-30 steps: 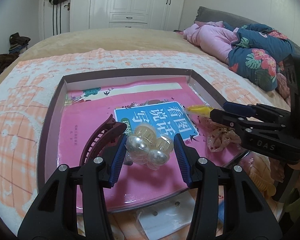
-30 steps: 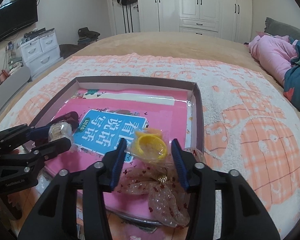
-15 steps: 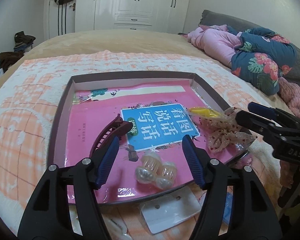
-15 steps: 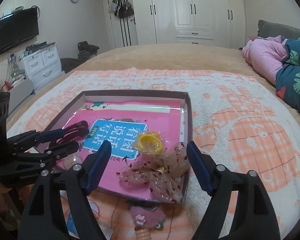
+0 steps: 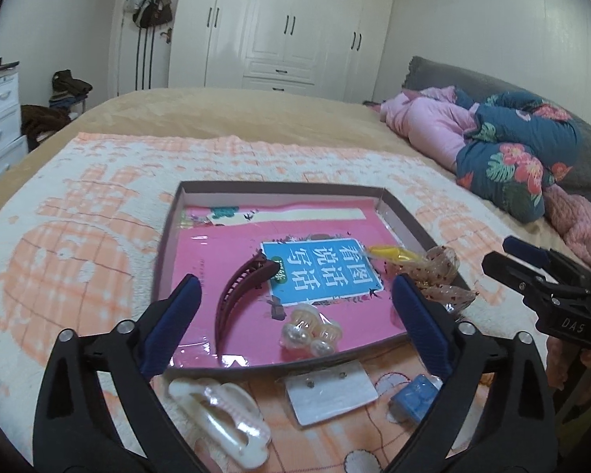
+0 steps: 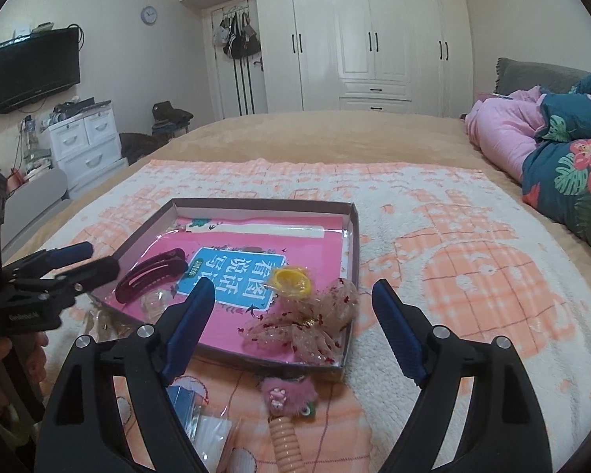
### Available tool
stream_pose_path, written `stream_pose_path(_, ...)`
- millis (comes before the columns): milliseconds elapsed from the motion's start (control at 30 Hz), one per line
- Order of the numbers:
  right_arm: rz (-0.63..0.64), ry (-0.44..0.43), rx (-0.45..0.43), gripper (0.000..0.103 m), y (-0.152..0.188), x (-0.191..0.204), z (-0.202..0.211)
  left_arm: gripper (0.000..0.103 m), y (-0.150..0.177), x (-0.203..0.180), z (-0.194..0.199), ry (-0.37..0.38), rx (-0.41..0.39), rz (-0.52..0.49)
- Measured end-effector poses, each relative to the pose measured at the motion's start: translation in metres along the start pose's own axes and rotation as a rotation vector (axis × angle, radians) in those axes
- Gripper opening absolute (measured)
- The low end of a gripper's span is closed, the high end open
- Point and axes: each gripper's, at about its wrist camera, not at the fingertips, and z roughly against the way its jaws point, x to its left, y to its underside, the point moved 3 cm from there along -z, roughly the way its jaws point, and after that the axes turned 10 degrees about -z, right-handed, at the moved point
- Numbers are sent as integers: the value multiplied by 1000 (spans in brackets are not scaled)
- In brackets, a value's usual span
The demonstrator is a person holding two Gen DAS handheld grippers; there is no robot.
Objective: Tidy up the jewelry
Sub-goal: 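Withdraw both tools from the tray toward the remaining items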
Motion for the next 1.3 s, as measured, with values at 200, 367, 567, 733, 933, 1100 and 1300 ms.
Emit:
stream_pose_path(200,-1,0,-54,84,3,0,24,91,-2,0,23,-17,-56,17)
stream_pose_path(367,21,-10,-94,86,7,2,46,91,0,-3,37,-32,-75,5)
stream_pose_path(567,66,-16,-105,86,16,9,62,91,12,-4,52,-37,-66,-4)
stream_pose_path(733,92,-35,-94,86,27,18,71,92,21,-2,63,-53,-66,-4)
stream_pose_path(933,123,-63,-82,86,39,30,77,91,27,-1,78,-70,-97,3)
stream_pose_path(1100,147,-90,-74,86,49,41,81,92,32,-1,86,-85,-111,-6)
stream_pose_path(1300,187,-105,-47,86,62,54,81,92,39,1,90,-94,-100,-6)
